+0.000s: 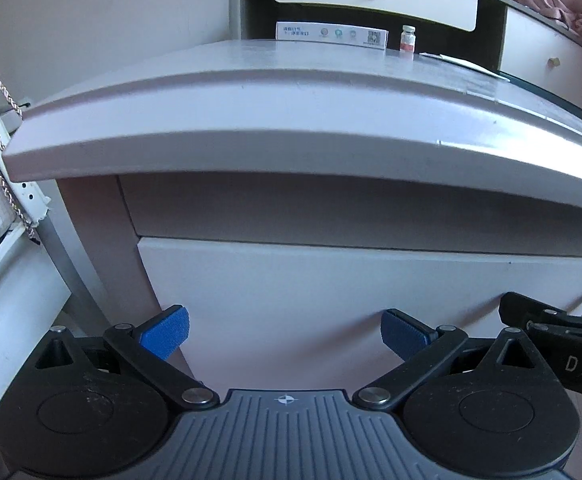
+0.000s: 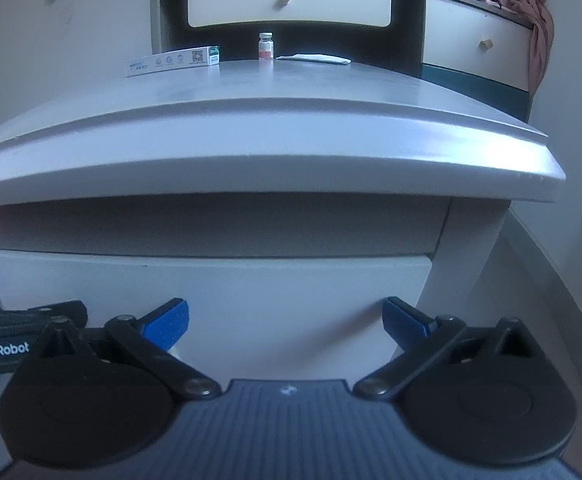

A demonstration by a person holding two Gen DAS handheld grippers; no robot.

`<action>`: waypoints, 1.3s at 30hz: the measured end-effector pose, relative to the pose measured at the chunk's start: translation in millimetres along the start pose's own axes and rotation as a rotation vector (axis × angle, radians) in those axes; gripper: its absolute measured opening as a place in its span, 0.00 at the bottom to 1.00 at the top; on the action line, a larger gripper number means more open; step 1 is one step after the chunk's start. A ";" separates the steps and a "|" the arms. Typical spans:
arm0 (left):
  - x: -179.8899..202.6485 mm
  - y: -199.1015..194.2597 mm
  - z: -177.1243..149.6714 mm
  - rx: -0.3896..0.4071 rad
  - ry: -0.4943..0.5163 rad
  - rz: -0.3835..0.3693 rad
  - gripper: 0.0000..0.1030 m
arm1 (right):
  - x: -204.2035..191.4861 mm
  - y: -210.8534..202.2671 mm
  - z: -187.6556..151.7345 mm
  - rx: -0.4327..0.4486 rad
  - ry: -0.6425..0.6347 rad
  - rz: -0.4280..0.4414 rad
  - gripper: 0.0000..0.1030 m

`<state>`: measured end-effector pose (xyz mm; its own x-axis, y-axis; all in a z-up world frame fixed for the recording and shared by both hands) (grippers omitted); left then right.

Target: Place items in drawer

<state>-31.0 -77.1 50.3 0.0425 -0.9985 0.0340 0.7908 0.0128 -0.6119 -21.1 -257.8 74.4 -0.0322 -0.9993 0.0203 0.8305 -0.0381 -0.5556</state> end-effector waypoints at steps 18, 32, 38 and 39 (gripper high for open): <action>4.4 -0.4 -5.5 0.020 0.040 0.022 1.00 | -4.9 3.5 -3.6 0.010 -0.019 0.000 1.00; 9.2 -17.6 -18.5 0.018 0.034 0.015 1.00 | -2.0 -21.6 -18.4 0.032 -0.015 0.012 1.00; 11.1 -21.7 -20.5 0.034 0.042 0.017 1.00 | 0.6 -26.6 -18.1 0.042 -0.005 0.011 1.00; 11.5 -21.5 -20.9 0.033 0.043 0.018 1.00 | 0.5 -26.8 -18.6 0.041 -0.007 0.011 1.00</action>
<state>-60.2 -90.0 47.3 0.0307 -0.9995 -0.0111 0.8096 0.0313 -0.5861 -53.7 -257.3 73.8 -0.0192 -0.9996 0.0197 0.8527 -0.0267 -0.5216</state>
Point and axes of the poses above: each gripper's, at about its wrist camera, not at the fingertips, and y roughly the way its jaws point, x to its right, z to its top, the point moved 1 cm from there along y, roughly the way its jaws point, and after that the axes turned 3 degrees about -y, right-handed, at the moved point
